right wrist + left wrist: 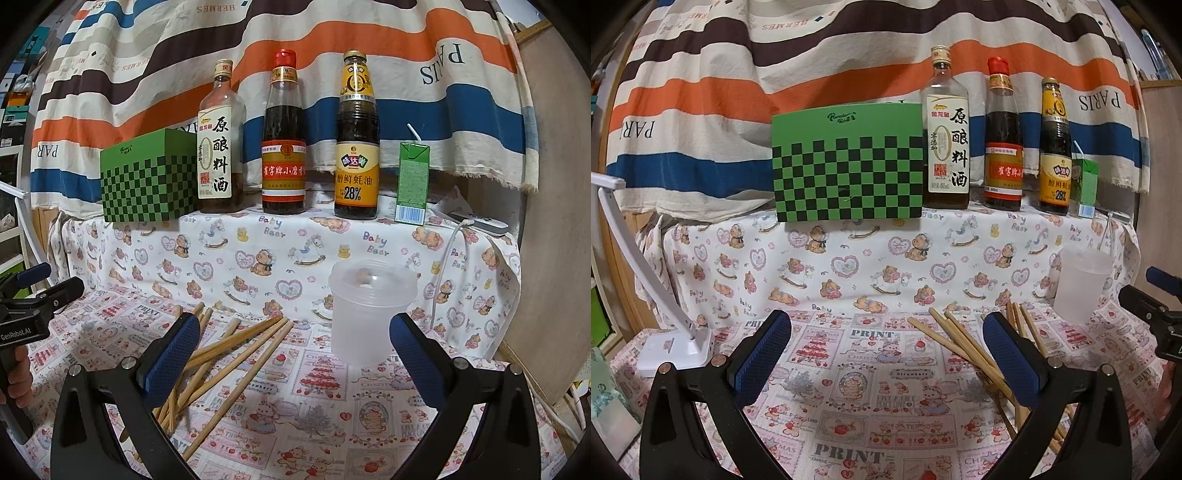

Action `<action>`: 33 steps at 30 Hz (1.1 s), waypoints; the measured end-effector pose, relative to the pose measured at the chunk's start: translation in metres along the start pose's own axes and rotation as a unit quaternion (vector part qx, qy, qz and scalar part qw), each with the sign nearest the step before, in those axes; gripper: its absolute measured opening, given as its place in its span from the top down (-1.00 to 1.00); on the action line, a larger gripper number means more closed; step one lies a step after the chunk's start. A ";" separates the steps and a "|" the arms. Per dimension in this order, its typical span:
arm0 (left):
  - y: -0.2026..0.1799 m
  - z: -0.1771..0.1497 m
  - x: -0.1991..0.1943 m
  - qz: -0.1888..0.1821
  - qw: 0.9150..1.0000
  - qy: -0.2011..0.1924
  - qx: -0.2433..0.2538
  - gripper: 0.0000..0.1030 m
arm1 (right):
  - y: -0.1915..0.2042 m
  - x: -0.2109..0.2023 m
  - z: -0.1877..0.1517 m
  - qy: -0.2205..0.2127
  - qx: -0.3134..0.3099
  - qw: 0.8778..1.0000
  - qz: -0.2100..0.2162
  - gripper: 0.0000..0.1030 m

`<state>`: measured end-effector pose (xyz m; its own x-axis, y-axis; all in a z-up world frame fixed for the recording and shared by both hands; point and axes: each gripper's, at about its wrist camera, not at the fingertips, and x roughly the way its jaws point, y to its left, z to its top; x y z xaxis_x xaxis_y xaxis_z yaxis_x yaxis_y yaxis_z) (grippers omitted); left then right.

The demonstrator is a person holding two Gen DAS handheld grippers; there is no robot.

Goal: Organize utensils

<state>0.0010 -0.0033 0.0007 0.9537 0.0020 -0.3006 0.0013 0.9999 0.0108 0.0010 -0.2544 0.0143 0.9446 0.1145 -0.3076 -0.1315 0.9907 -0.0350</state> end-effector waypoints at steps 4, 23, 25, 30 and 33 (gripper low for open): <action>0.001 0.000 -0.001 -0.001 1.000 -0.001 -0.001 -1.00 | 0.002 -0.001 0.000 -0.003 -0.003 1.000 0.000 -1.00; 0.001 0.000 0.000 0.002 1.000 0.001 -0.002 -1.00 | -0.002 -0.002 0.001 -0.002 0.007 1.000 -0.009 -1.00; 0.001 0.000 0.000 0.002 1.000 0.001 -0.002 -1.00 | -0.002 -0.002 0.001 -0.002 0.006 1.000 -0.009 -1.00; 0.001 0.000 0.000 0.003 1.000 0.000 -0.003 -1.00 | -0.003 -0.002 0.001 -0.001 0.007 1.000 -0.010 -1.00; 0.002 0.000 0.000 0.003 1.000 0.000 -0.003 -1.00 | -0.003 -0.002 0.000 0.001 0.006 1.000 -0.009 -1.00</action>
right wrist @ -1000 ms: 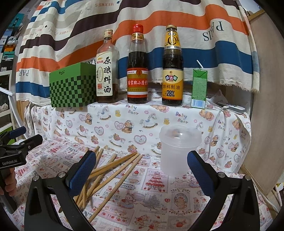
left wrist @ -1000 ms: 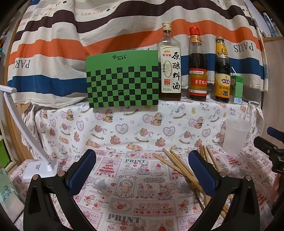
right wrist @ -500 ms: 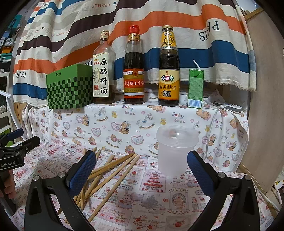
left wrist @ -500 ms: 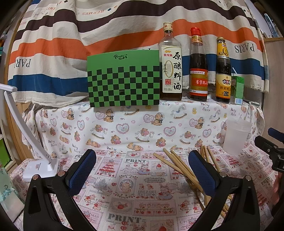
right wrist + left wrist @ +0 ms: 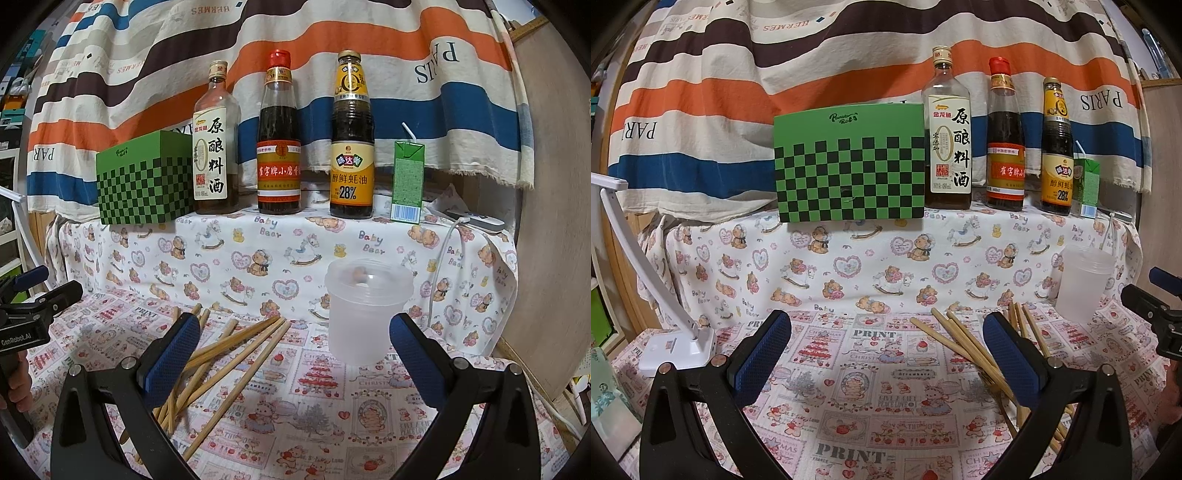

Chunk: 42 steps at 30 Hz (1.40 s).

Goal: Organize utensils

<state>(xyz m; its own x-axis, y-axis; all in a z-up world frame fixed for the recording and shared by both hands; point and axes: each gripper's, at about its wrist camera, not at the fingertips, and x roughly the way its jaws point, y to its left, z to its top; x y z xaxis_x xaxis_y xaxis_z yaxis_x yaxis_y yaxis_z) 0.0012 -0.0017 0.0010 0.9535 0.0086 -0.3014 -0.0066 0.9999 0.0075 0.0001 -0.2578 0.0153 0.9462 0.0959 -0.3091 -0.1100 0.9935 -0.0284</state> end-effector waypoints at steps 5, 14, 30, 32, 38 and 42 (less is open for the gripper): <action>0.000 0.000 0.000 -0.001 1.000 0.000 0.000 -1.00 | 0.000 0.001 -0.001 0.004 -0.001 1.000 -0.003 -1.00; 0.000 0.000 0.000 -0.001 1.000 -0.001 0.000 -1.00 | -0.002 0.004 -0.002 0.018 0.004 1.000 -0.010 -1.00; 0.007 -0.002 -0.001 0.003 1.000 -0.007 -0.008 -1.00 | -0.005 0.011 -0.002 0.035 0.013 0.999 -0.003 -1.00; 0.008 -0.002 -0.002 0.001 1.000 -0.008 -0.012 -1.00 | -0.005 0.011 -0.002 0.035 0.013 0.999 -0.003 -1.00; 0.018 -0.001 0.001 0.007 0.999 -0.003 -0.040 -0.96 | -0.004 0.010 -0.002 0.033 0.010 0.999 -0.001 -1.00; 0.023 -0.001 0.001 -0.002 0.999 -0.009 -0.050 -0.89 | -0.003 0.008 -0.002 0.028 0.010 1.000 -0.003 -1.00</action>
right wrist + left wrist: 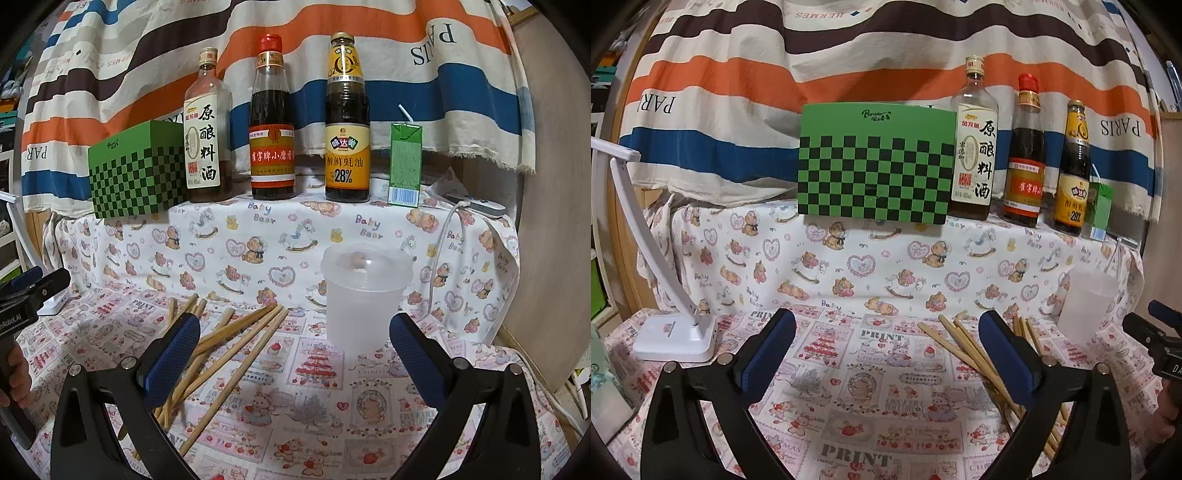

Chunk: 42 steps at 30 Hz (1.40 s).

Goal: Organize utensils

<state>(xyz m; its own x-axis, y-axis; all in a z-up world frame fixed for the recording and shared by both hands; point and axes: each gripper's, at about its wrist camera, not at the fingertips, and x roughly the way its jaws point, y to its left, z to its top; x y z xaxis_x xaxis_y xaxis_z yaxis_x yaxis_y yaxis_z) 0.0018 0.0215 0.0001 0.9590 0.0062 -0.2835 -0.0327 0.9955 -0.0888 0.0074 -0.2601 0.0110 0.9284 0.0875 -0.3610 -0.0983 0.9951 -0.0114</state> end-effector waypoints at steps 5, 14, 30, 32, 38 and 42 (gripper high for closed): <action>-0.014 0.004 -0.009 -0.034 0.998 -0.019 0.042 -0.96 | -0.003 -0.002 0.002 -0.006 0.009 1.000 -0.006 -1.00; -0.062 0.003 -0.002 -0.071 0.981 0.078 0.161 -0.94 | -0.008 0.000 0.005 0.009 0.031 0.999 0.020 -0.90; -0.092 -0.025 0.054 -0.203 0.932 0.294 0.067 0.64 | -0.040 0.024 0.001 0.074 0.114 0.989 0.055 -0.42; -0.091 -0.030 0.054 -0.201 0.931 0.295 0.070 0.64 | -0.038 0.023 0.002 0.073 0.111 0.989 0.056 -0.42; -0.083 -0.029 0.040 -0.197 0.944 0.258 0.059 0.88 | -0.033 0.021 0.003 0.069 0.101 0.991 0.056 -0.42; -0.085 -0.015 0.016 -0.188 0.960 0.189 0.082 0.88 | -0.031 0.019 0.003 0.065 0.094 0.992 0.052 -0.42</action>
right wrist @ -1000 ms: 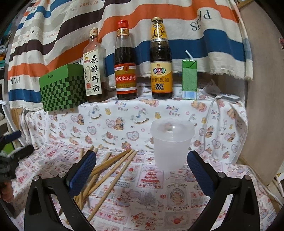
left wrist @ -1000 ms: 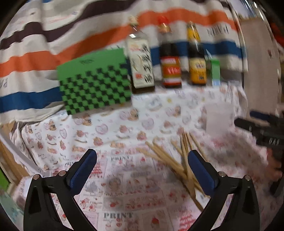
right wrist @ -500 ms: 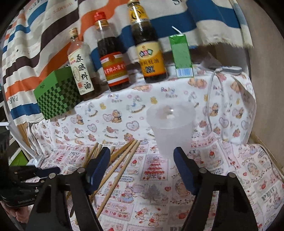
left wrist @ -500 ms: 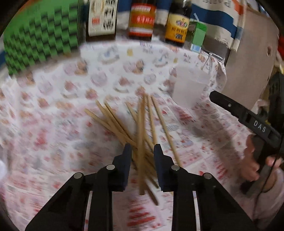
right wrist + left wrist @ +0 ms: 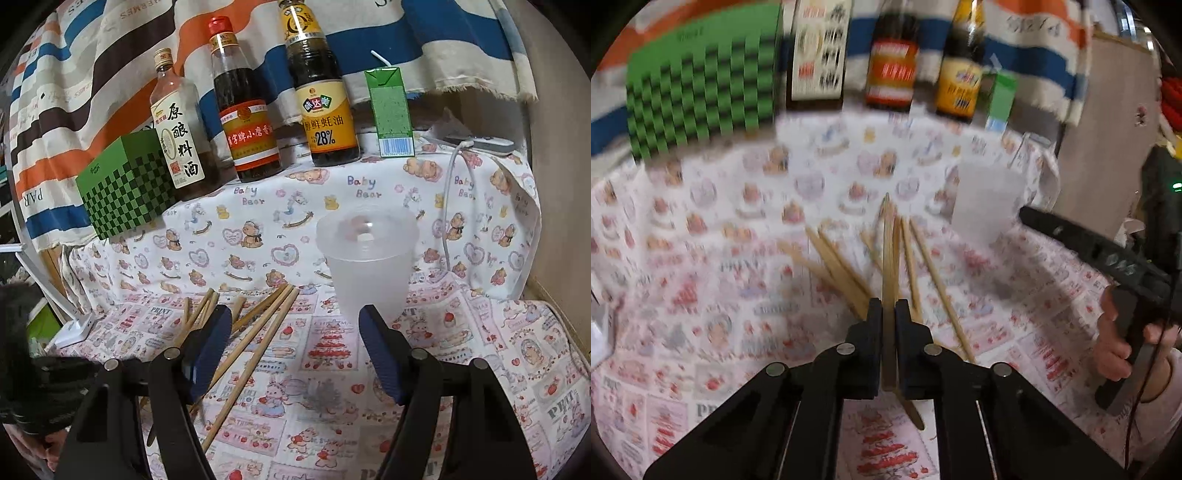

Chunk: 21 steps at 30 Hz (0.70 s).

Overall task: Organize utensils
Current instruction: 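Lower the left tool onto the pile and grasp one wooden chopstick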

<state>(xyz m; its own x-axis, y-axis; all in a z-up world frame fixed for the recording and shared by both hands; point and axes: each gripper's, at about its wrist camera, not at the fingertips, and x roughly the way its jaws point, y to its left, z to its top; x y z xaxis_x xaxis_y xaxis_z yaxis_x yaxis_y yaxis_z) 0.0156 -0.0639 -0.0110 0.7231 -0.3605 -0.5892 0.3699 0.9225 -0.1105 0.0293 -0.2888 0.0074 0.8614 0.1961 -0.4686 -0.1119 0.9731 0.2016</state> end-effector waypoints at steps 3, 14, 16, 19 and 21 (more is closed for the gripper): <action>0.002 0.004 -0.015 0.005 0.999 -0.039 -0.006 0.88 | -0.002 0.000 0.000 0.000 0.004 1.000 -0.001 -0.42; 0.012 0.015 -0.067 0.077 0.980 -0.184 0.011 0.88 | -0.002 -0.001 0.000 0.007 0.008 1.000 0.007 -0.40; 0.014 0.015 -0.066 0.078 0.980 -0.182 0.010 0.88 | 0.001 -0.002 -0.001 0.007 0.002 1.000 0.011 -0.34; 0.013 0.014 -0.067 0.076 0.980 -0.186 0.013 0.88 | 0.002 -0.001 -0.002 0.008 -0.001 1.000 0.011 -0.32; 0.009 0.013 -0.068 0.076 0.979 -0.188 0.023 0.88 | 0.001 0.001 -0.003 0.013 0.001 1.000 0.010 -0.30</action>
<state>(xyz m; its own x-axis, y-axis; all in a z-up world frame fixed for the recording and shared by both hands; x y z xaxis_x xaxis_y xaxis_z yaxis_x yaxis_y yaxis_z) -0.0229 -0.0325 0.0382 0.9327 -0.2520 -0.2580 0.2601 0.9656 -0.0028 0.0290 -0.2874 0.0049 0.8462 0.2187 -0.4859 -0.1283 0.9687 0.2124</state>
